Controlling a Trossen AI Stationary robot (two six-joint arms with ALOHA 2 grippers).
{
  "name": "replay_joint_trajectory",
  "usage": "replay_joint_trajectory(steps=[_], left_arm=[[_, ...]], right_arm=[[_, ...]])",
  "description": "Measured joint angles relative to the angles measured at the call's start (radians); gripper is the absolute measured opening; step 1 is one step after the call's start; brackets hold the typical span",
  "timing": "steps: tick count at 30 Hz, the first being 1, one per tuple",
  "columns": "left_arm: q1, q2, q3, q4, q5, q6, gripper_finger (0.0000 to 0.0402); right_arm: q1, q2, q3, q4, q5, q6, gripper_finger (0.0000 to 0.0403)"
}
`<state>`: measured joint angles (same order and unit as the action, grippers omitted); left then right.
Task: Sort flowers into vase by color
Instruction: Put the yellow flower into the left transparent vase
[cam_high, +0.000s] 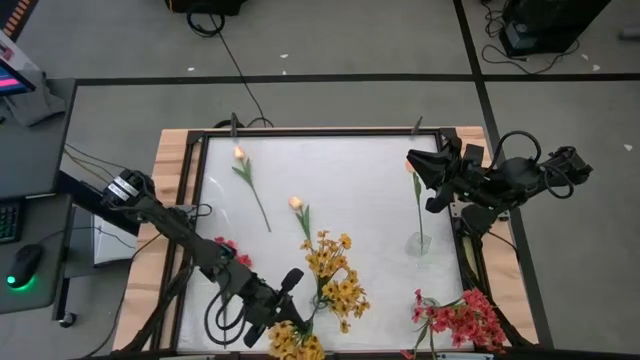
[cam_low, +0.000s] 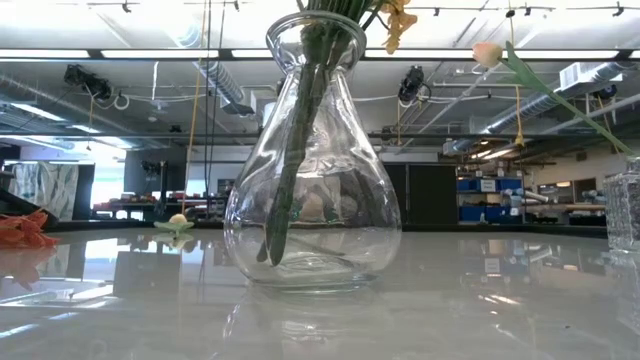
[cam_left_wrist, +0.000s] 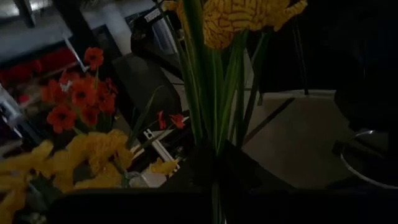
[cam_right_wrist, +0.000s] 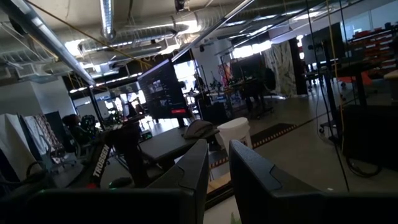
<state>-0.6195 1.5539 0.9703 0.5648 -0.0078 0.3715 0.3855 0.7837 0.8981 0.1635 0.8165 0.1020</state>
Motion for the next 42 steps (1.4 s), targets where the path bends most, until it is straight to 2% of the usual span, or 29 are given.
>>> replay_joint_trajectory(steps=[4,17,25,42], left_arm=[[0.019,0.000,0.000,0.000,-0.001,-0.067,0.0016],[0.057,0.000,0.000,0.001,0.014,-0.067,0.0016],[0.062,0.000,-0.001,0.007,0.014,-0.154,0.0016],[0.077,0.014,-0.002,0.008,0.013,-0.162,0.0016]], right_arm=[[0.000,0.000,0.000,0.000,0.000,0.000,0.0075],[0.000,0.000,0.000,0.000,0.000,0.000,0.0075],[0.000,0.000,0.000,0.000,0.000,0.000,0.0075],[0.000,0.000,0.000,0.000,0.000,0.000,0.0075]])
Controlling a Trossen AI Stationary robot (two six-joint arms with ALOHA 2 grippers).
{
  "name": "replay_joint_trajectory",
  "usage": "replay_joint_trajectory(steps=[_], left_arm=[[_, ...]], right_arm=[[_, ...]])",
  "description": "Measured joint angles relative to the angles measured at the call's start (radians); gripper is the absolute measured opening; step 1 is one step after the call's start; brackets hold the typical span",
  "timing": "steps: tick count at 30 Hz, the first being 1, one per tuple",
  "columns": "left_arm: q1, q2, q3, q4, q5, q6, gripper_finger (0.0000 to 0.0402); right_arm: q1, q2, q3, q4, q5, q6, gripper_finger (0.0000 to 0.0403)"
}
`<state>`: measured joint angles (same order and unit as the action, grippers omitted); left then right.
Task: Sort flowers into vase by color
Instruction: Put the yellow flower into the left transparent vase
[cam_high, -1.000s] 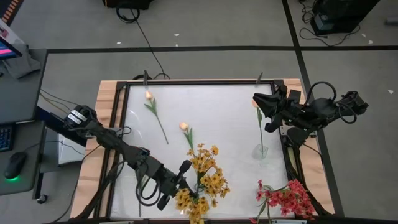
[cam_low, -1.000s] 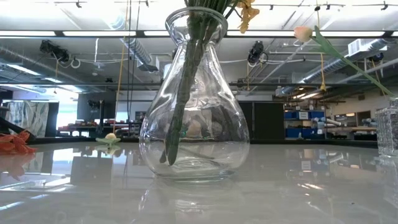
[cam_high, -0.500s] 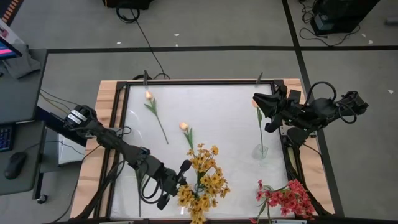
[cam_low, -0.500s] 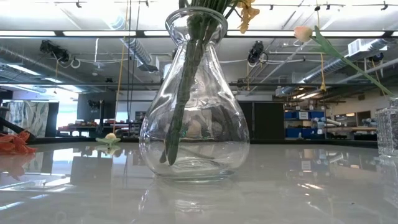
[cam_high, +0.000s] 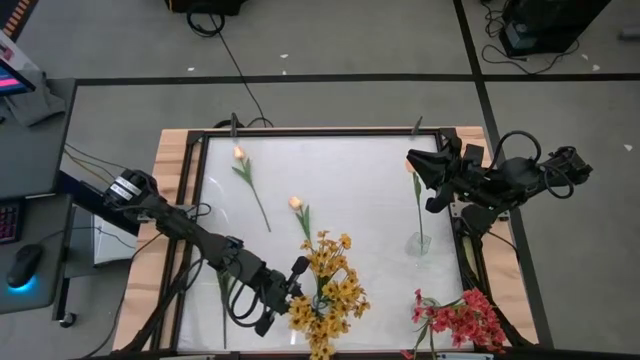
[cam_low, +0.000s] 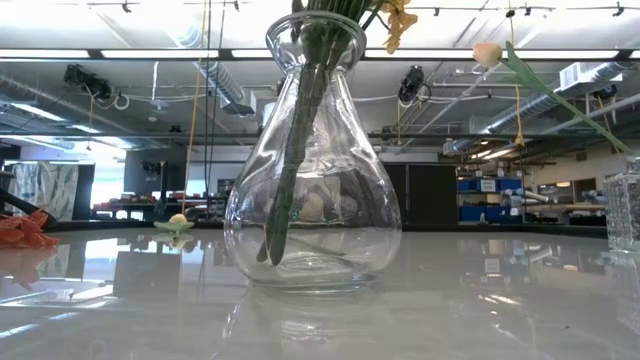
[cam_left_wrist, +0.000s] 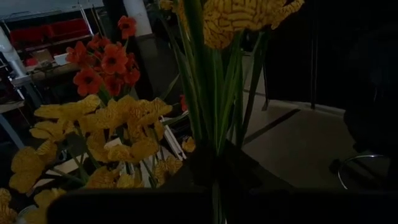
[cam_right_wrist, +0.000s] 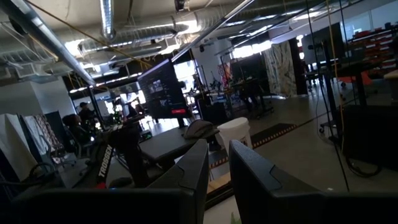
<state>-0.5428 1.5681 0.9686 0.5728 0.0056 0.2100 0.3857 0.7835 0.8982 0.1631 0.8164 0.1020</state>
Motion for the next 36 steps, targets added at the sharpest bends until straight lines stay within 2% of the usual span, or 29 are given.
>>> replay_joint_trajectory(steps=[10,36], left_arm=[[0.013,0.000,0.000,-0.012,-0.007,-0.110,0.0016],[0.039,0.000,0.000,-0.086,-0.010,-0.180,0.0016]], right_arm=[[0.000,0.000,0.000,0.000,0.000,0.000,0.0075],[0.000,0.000,0.000,0.000,0.000,0.000,0.0075]])
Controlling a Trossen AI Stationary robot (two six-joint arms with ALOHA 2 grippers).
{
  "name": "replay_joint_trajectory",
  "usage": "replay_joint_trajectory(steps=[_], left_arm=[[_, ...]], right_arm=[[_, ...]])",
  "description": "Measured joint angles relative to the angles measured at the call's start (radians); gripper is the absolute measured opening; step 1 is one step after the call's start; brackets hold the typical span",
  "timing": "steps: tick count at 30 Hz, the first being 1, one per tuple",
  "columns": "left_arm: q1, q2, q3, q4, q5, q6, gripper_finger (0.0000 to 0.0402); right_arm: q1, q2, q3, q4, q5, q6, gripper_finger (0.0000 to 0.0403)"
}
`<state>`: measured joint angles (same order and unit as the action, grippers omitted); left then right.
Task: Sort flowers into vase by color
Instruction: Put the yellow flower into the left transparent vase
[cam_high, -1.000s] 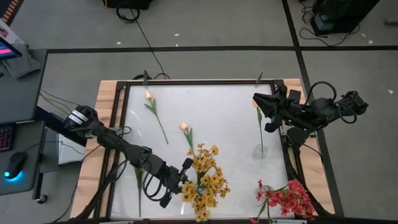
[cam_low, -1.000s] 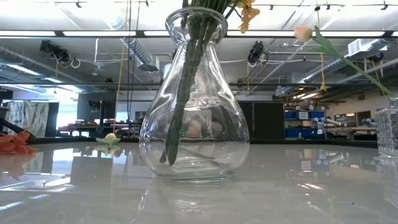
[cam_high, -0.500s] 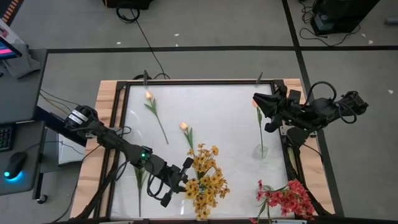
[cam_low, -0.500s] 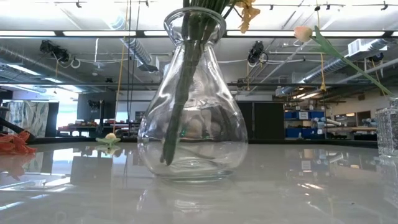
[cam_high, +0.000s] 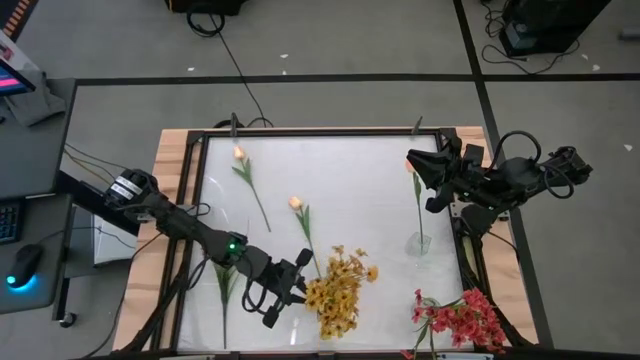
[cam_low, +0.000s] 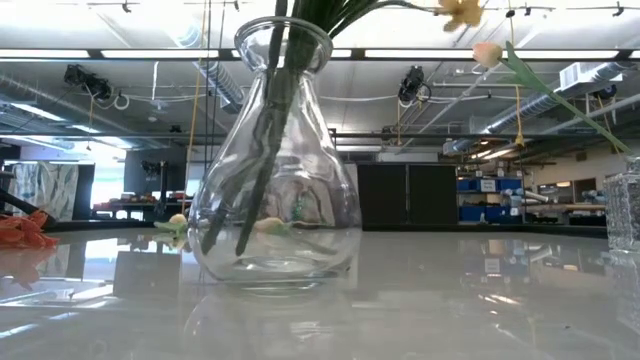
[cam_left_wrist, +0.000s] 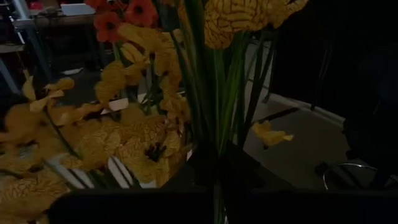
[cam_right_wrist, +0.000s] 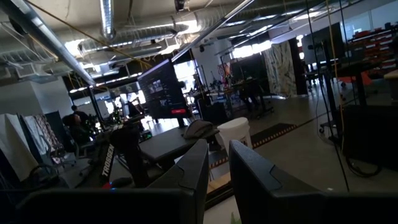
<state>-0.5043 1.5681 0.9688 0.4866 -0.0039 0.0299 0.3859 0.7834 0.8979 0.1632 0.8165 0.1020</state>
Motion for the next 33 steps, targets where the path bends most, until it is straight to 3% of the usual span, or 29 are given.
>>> replay_joint_trajectory(steps=[13,33], left_arm=[[0.003,0.000,0.000,-0.012,0.001,-0.001,0.0017],[0.004,0.000,0.000,-0.065,-0.001,0.017,0.0097]], right_arm=[[0.000,0.000,0.000,0.000,0.000,0.000,0.0075],[0.000,0.000,0.000,0.000,0.000,0.000,0.0075]])
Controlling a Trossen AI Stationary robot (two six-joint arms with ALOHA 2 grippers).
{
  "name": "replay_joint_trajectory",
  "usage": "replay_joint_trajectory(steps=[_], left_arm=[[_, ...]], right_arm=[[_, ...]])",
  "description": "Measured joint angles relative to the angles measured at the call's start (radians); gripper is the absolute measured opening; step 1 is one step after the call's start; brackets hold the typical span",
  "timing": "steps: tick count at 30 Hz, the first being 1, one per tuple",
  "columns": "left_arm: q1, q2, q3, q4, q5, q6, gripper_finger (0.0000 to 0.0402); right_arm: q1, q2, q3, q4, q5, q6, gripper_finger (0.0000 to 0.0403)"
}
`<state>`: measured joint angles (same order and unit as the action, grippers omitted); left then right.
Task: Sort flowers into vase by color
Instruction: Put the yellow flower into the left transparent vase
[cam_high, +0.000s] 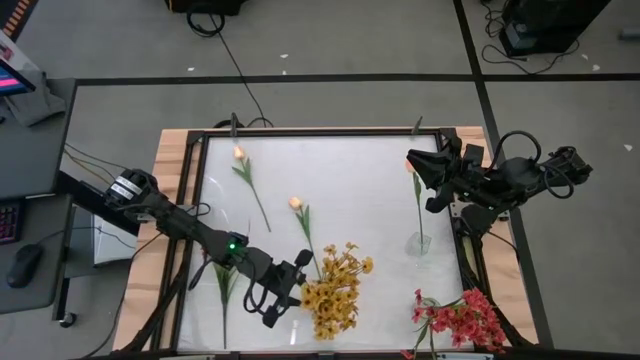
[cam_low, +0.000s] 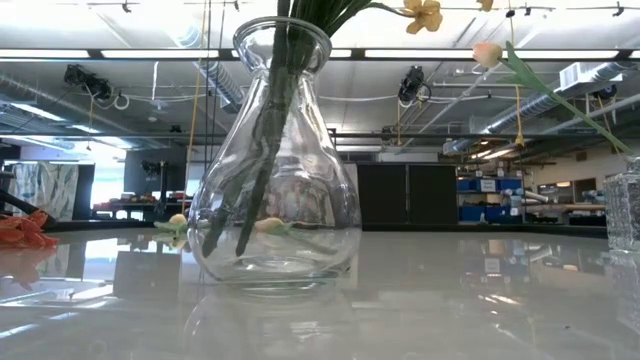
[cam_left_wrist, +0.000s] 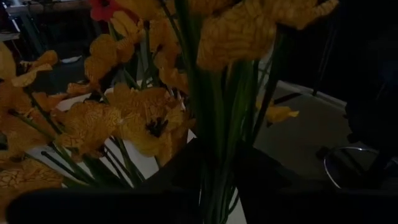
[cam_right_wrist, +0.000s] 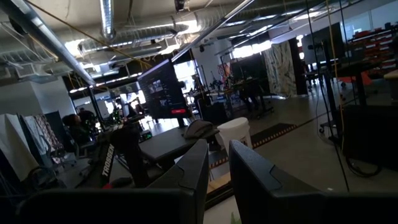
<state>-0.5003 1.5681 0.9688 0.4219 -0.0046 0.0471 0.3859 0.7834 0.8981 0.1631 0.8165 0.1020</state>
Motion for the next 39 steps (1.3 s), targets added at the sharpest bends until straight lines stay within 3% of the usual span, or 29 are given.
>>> replay_joint_trajectory(steps=[13,29,39], left_arm=[[0.000,0.000,0.000,-0.073,-0.074,0.020,0.0101],[0.000,0.000,0.000,-0.128,-0.076,0.019,0.0103],[0.005,-0.011,0.001,-0.174,-0.075,0.018,0.0162]], right_arm=[[0.000,0.000,0.000,0.000,0.000,0.000,0.0075],[0.000,0.000,0.000,0.000,0.000,0.000,0.0075],[0.000,0.000,0.000,0.000,0.000,0.000,0.0075]])
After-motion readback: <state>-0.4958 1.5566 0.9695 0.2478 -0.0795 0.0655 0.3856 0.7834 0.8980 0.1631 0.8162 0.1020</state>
